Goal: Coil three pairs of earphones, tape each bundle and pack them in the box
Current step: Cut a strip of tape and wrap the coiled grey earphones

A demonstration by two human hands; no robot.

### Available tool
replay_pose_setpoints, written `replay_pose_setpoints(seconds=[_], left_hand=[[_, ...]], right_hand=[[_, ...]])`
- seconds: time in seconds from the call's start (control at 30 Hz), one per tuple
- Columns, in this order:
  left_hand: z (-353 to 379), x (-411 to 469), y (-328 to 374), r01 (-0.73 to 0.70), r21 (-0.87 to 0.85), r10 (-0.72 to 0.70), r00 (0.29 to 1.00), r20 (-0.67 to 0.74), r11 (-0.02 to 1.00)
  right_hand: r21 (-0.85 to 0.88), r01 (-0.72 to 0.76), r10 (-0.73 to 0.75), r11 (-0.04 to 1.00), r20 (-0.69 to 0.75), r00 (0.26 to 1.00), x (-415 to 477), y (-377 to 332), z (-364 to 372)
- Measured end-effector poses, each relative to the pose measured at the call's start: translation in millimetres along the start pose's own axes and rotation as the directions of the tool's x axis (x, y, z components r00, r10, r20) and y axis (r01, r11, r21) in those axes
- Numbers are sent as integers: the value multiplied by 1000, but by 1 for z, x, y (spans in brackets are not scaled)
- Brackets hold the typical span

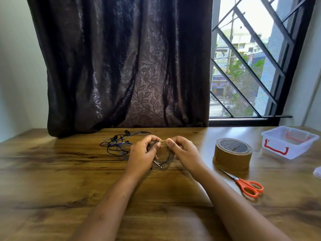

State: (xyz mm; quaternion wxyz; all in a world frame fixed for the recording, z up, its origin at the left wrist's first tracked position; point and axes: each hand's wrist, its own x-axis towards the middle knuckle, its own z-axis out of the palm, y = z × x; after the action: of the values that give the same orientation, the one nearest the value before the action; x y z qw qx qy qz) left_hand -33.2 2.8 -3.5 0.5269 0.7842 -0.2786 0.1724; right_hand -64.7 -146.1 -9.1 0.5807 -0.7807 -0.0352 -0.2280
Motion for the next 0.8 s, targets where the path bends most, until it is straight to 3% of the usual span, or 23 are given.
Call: replay_pose_setpoints(seconds=[0.1, 0.2, 0.3, 0.53, 0.8], left_hand=[[1, 2, -2, 48, 35, -46, 998, -40, 998], [3, 1, -3, 67, 41, -66, 997, -36, 997], [5, -1, -2, 55, 69, -54, 998, -15, 996], [10, 1, -6, 83, 124, -91, 994, 58, 989], [15, 1, -10, 197, -75, -180, 965, 189, 978]], right_hand=[[-154, 220, -241, 963, -131, 962, -2, -4, -2], [-405, 386, -437, 829, -38, 898, -3, -1, -1], [-559, 409, -460, 721, 55, 886, -6, 0, 4], [-425, 340, -363, 839, 27, 931, -8, -1, 2], [-270, 261, -273, 927, -9, 962, -6, -3, 4]])
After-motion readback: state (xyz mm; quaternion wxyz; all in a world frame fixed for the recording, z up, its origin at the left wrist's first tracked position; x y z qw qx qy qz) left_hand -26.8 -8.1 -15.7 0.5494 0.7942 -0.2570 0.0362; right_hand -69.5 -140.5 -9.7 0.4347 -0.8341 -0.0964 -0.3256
